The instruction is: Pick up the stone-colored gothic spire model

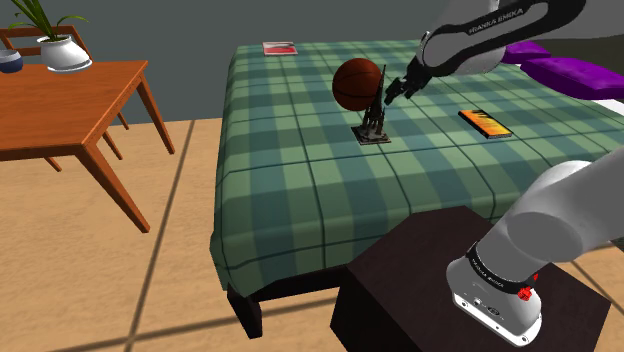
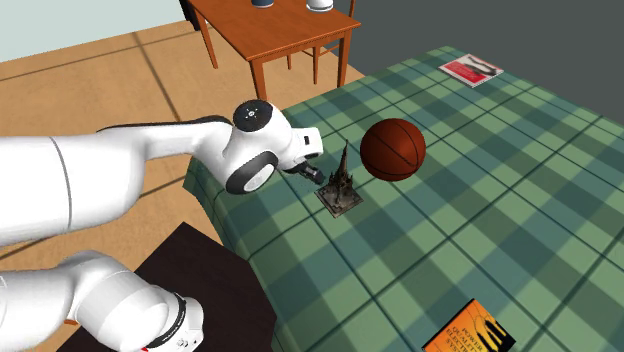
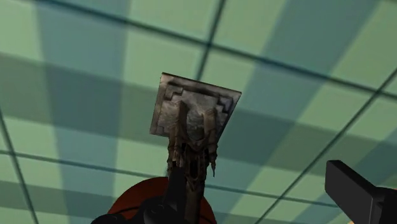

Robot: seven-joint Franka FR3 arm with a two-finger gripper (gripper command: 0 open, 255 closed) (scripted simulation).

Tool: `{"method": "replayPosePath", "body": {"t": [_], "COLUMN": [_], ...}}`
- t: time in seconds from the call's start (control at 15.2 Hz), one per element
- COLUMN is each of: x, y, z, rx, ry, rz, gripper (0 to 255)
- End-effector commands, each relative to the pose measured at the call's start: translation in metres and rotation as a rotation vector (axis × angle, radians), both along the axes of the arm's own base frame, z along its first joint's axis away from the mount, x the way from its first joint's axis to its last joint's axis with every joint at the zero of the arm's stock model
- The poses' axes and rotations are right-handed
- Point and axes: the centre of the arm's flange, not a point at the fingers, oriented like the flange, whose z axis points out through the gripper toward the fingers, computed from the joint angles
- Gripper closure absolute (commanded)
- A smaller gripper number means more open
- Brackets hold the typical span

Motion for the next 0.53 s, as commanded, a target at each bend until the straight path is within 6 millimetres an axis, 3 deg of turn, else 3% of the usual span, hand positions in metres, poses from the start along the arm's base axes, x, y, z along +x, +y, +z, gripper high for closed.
{"method": "replayPosePath", "body": {"t": [0.0, 0.46], "x": [0.015, 0.072], "y": [-0.015, -0.060], "z": [-0.009, -0.042], "rx": [-0.001, 0.012], "ry": [-0.055, -0.229], "rz": [-0.001, -0.001], "gripper": [0, 0]}}
